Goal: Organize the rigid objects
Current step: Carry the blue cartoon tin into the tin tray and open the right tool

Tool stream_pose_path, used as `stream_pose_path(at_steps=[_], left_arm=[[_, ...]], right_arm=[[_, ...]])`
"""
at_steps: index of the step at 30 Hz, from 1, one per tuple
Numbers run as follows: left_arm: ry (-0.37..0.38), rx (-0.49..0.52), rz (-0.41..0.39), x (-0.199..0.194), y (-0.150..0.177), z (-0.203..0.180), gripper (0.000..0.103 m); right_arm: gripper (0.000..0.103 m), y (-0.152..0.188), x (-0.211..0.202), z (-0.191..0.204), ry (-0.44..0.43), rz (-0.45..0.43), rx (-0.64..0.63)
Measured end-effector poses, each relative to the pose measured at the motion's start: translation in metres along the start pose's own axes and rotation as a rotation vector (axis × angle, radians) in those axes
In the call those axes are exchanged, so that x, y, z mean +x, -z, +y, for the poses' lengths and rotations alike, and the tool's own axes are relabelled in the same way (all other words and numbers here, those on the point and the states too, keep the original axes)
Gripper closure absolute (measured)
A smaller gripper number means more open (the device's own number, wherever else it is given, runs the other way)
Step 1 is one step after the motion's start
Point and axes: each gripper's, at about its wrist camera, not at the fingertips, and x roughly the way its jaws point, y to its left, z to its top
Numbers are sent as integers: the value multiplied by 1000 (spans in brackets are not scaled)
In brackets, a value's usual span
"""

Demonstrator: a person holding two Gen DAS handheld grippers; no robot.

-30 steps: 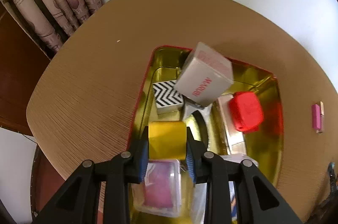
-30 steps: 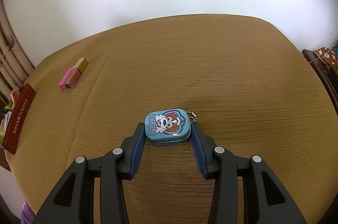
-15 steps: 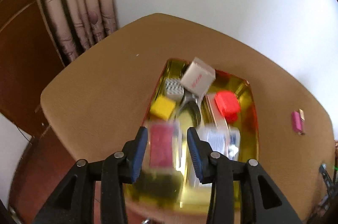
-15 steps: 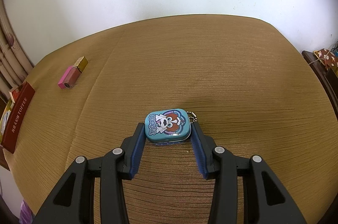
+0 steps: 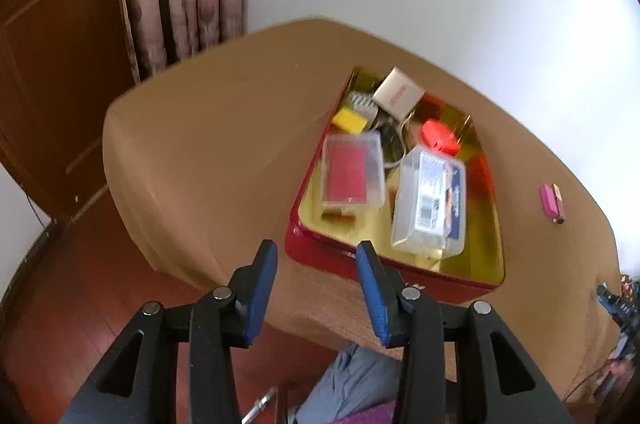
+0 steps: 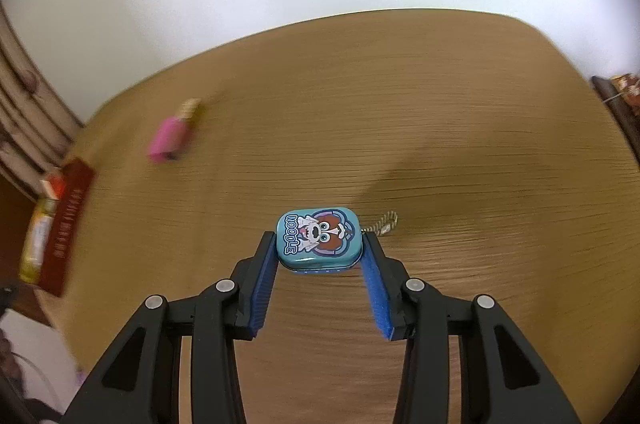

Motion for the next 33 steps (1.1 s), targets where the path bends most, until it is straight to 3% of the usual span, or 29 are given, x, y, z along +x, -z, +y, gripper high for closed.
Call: stream_pose_path(at_steps=[4,10,15,18,23,33], left_arm=[[-9,48,-75,-12,3,-10,61],[24,104,-54,-11,5,-22,61],[22,106,-67,-14,5,-19,61],[35,82,-62,-13,3,-13,61],[43,53,-34,-6,1,-5,61],[51,35,27,7,-2,0,61]], right_arm=[[63,-9,-7,61,-135,24,-42],[63,-26,2,186,-345,83,-176],[63,-35,35,291,-481,177,-253],[63,-39,62,338,-483,225,-290],[63,-37,103,380,-477,292,-299],[63,-30,130,385,-420,341,-288]])
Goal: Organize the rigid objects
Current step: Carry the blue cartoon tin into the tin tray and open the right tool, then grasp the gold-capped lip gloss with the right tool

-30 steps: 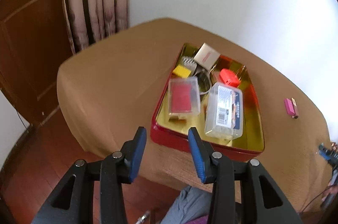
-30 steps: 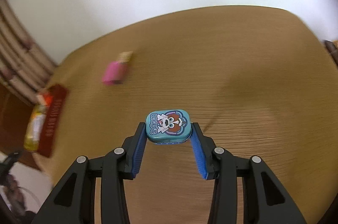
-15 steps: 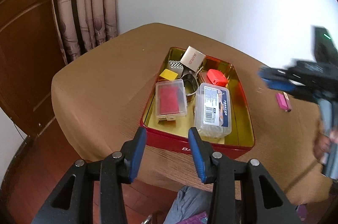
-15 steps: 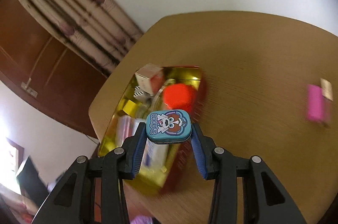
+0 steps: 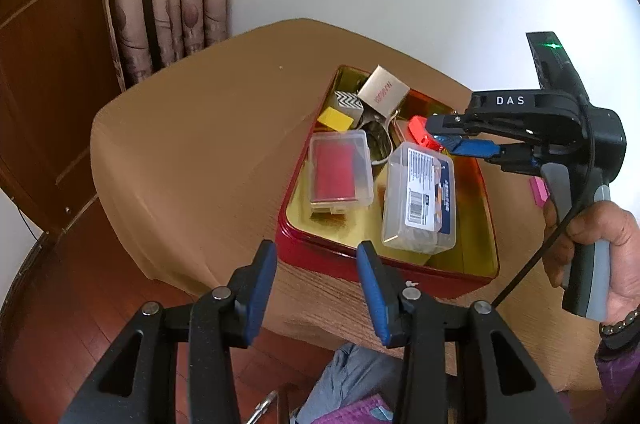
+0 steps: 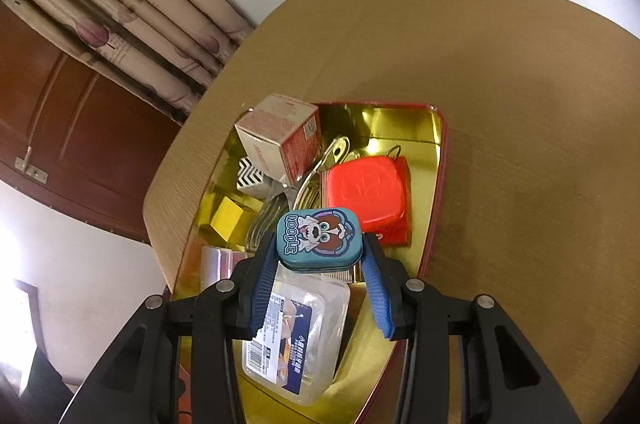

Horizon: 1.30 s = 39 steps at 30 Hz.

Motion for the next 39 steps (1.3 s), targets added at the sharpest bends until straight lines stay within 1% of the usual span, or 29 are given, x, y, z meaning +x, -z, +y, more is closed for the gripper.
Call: stream_pose_path(at_steps=[3,8,11,13,14,15,17,18,19,21,22,23,24,27,29,31,32,33,35,36,37,38,39], left_arm=[[-6,20,14,2,1,-3,61],[-15,44,9,2,4,-7,61],[-22,48,8,3,4,-8,61],[-39,50,2,2,3,-8,61],[-43,49,-3,1,3,-7,61],[-44,47,-9,1,3,-6,61],[-44,43,-13,-1,3,-5,61],[-43,45,-15,-1,3,-5,61],[-42,47,-14,-1,3,-5,61],[-39,56,-9,0,4,-7,61],[-39,64,-6,0,4,-9,61],[-40,70,-5,0,5,-10,61],[-40,81,-5,-1,5,-13,61],[-28,107,-11,-3,8,-20,61],[-12,135,-15,-5,11,-28,61],[0,173,-20,-7,15,-37,61],[6,200,-24,-7,17,-44,61],[13,222,-27,-8,20,-50,61],[31,263,-19,-7,25,-64,61],[50,275,-4,-6,28,-72,61],[92,295,25,-4,31,-84,61],[116,308,42,-2,32,-93,61],[145,325,65,0,32,-105,61]], right_arm=[[63,-1,4,2,24,3,-18],[62,-3,9,3,49,4,-26],[61,-1,7,1,38,-4,-14],[60,2,-2,-1,24,-34,-7],[60,5,-11,-4,15,-65,-4],[58,8,-20,-7,11,-96,-1],[49,19,-40,-19,23,-167,10],[43,29,-53,-29,52,-215,17],[41,36,-62,-37,85,-251,22],[40,61,-86,-64,218,-338,20],[39,70,-94,-77,279,-361,17],[38,82,-102,-94,368,-377,17],[37,93,-108,-114,453,-376,24],[37,117,-127,-168,635,-356,57],[37,131,-141,-199,719,-354,91],[37,145,-156,-227,774,-358,131],[36,150,-161,-237,780,-360,151],[32,154,-167,-248,765,-359,191],[27,163,-185,-269,721,-402,289],[26,165,-190,-276,698,-416,319],[26,168,-196,-287,641,-431,365],[26,169,-199,-292,619,-441,385],[23,169,-201,-294,608,-452,389]])
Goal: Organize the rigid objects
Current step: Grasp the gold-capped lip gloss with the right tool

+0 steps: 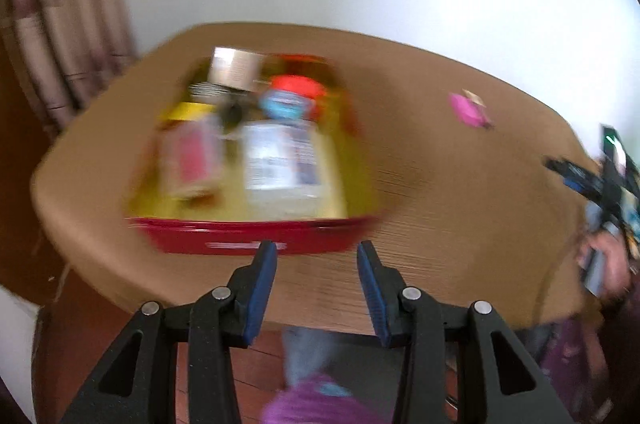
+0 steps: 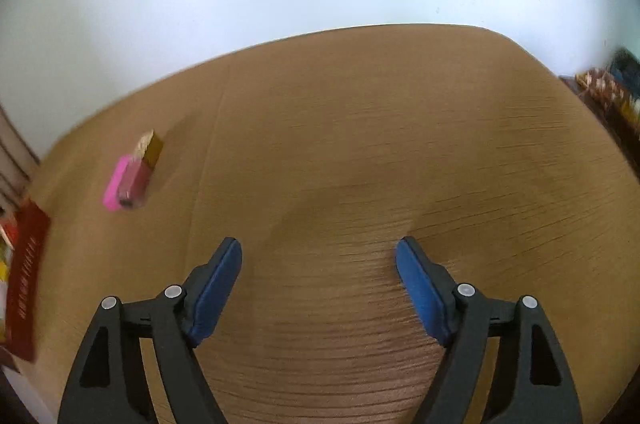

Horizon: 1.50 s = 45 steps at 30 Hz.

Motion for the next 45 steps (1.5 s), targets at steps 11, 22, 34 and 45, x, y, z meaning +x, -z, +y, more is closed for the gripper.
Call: stream_pose_path(at_steps=[11,22,34,45], left_arm=[[64,106,-8,51,-84,-104,61],[120,21,110,89,-86,-99,61],[118,35,123,98,-89,-89,61],[135,-15,155,111,-105,-95,61]], right_arm=[[23,-1,-3,17,-112,25,-39],[49,-67,53,130,-281,153,-151],[74,-61,62,124,-61,196,-306],[64,-71,56,104,-125,200,-278]])
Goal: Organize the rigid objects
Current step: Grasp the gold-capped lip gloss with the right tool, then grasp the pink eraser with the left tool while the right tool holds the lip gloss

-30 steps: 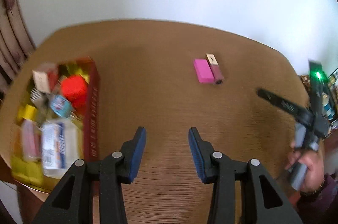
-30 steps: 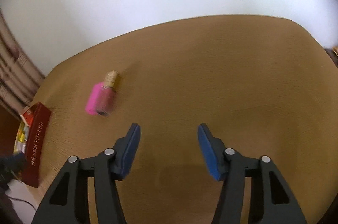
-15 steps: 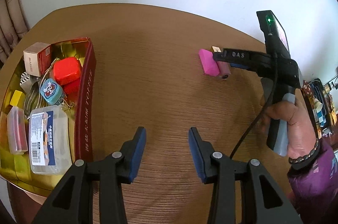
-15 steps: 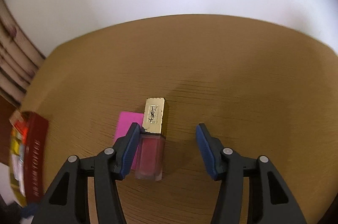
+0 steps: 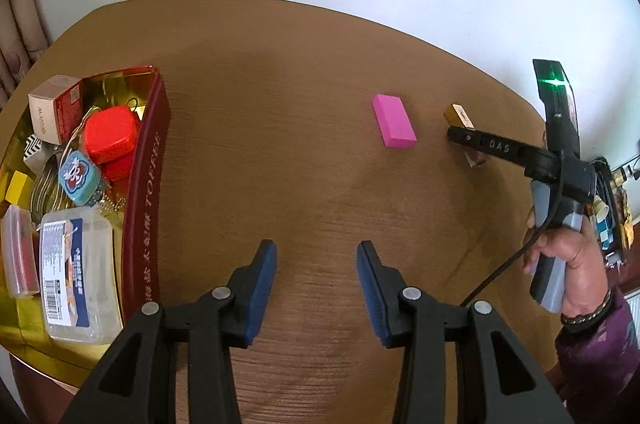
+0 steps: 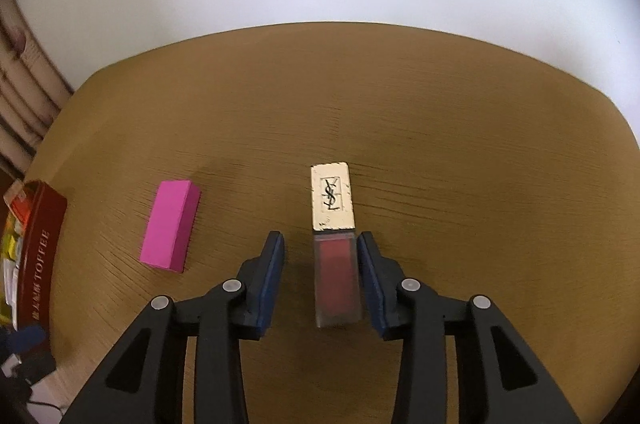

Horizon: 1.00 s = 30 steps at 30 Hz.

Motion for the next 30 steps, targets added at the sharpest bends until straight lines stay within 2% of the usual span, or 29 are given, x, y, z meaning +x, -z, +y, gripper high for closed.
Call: stream_pose_path(at_steps=[2,5,6,7,9,12,15,18,20,23,25,26,30], left_arm=[[1,-3,1,2,-6,-3,61],[-10,13,5,8,-16,-11,61],[-17,20,0,9,-19,-14,61],[-24,31,-6,13,-24,-19,61],[-42,49,-14,19,-31,-27,61],[-46,65,-35,29,-42,-36,61],[-26,101,-36,48,-59,-49,61],[-43,126,16,70,-75,-59,61],[-65,121,23,82,-87,-63,61],[-62,111,56,97,-102,-68,61],[-54,111,56,102,-109,-72,61],[-55,117,52,104,-112,-74,61],[-92,142,90,119,-118,-88,61]], right_arm=[[57,-4,3,4,-12,1,-10],[58,-9,6,-5,-21,-2,-37],[65,-7,4,-6,-17,-9,-56],[80,-3,1,-11,3,-19,-73],[85,4,-2,-18,9,-42,-80],[85,16,-9,-37,42,-86,-84],[85,31,-18,-50,28,-143,-87],[85,32,-21,-58,15,-150,-59],[85,32,-23,-62,0,-151,-45],[85,34,-29,-81,-22,-152,-30],[85,33,-30,-90,-37,-153,-21],[85,43,-35,-102,-44,-153,-17],[85,39,-42,-125,-61,-153,-6]])
